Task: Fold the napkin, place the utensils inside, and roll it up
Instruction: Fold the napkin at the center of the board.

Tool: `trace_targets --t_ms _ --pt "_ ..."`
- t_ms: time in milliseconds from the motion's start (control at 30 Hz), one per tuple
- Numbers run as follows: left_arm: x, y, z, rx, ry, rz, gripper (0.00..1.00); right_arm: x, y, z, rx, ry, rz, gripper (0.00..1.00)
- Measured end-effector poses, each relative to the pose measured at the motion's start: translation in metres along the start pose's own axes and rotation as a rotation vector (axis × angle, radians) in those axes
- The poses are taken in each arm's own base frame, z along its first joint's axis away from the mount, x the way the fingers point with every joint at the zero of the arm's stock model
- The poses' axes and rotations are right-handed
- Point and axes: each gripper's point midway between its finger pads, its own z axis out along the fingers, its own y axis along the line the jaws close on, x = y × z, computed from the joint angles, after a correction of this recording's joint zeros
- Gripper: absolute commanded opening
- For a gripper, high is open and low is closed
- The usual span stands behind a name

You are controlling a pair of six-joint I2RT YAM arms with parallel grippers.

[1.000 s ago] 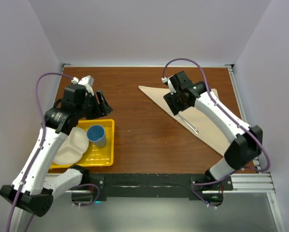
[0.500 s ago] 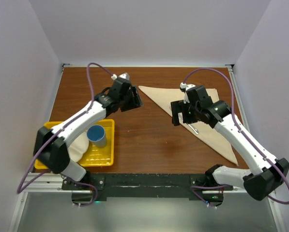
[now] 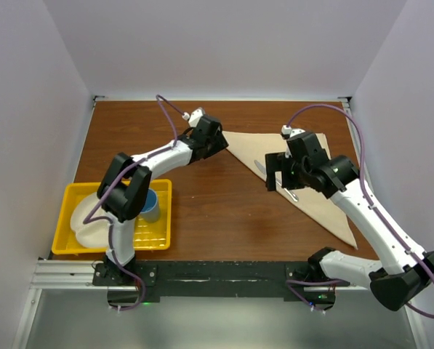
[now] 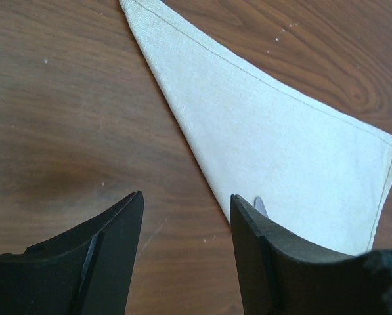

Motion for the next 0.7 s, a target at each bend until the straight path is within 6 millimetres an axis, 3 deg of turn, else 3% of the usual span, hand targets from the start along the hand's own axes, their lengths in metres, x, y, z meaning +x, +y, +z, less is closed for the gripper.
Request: trace_targets --t_ms 400,700 --pt "-0.011 0.032 0.069 -0.005 -0.040 -0.143 0.57 0.009 -0.027 -0.038 0.093 -0.081 0.095 0.98" --pt "-0.033 0.030 0.100 0.036 -0.079 -0.231 0.45 0.010 -0.034 -0.031 0.152 -0.041 0.071 0.98"
